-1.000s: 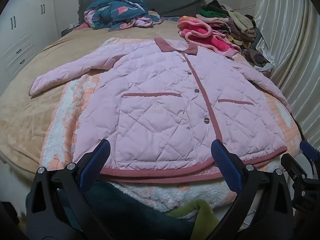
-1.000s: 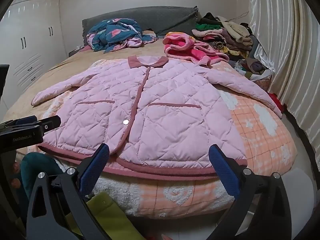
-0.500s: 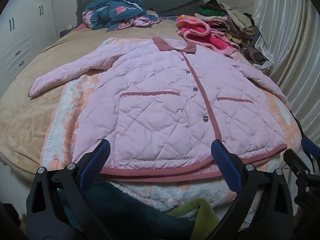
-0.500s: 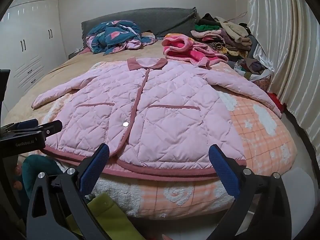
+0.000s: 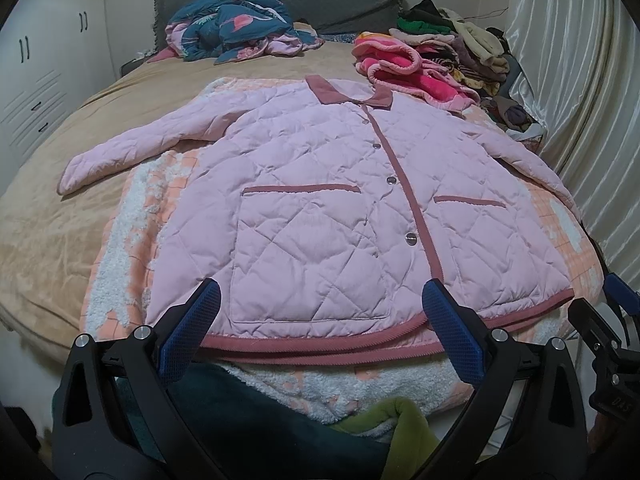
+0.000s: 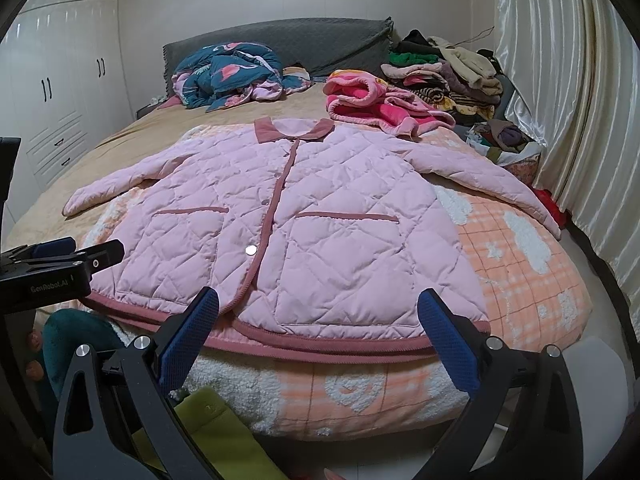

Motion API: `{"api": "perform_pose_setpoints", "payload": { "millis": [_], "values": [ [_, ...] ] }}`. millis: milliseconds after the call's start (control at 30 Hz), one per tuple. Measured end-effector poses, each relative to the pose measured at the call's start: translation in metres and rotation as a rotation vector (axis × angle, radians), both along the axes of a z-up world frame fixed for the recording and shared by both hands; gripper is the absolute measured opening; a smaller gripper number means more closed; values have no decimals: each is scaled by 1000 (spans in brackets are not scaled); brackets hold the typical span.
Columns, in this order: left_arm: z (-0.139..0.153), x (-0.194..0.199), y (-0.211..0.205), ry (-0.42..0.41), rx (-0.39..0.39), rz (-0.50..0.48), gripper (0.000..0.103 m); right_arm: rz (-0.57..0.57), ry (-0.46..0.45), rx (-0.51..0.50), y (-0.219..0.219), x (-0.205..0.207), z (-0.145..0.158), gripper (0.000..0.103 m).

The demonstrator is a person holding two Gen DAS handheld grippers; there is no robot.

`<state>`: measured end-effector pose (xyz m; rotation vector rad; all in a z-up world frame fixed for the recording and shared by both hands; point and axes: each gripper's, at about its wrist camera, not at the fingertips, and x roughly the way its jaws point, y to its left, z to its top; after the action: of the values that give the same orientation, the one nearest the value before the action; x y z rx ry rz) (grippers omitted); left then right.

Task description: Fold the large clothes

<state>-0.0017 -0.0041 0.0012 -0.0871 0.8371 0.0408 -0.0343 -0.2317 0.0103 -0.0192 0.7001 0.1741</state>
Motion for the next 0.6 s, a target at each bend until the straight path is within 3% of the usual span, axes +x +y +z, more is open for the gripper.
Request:
{"api": "perform_pose_setpoints", "payload": {
  "millis": [600],
  "values": [
    [-1,-1,0,-5,3,1,94,0,-2,-1,1,0,1,99]
  ]
}}
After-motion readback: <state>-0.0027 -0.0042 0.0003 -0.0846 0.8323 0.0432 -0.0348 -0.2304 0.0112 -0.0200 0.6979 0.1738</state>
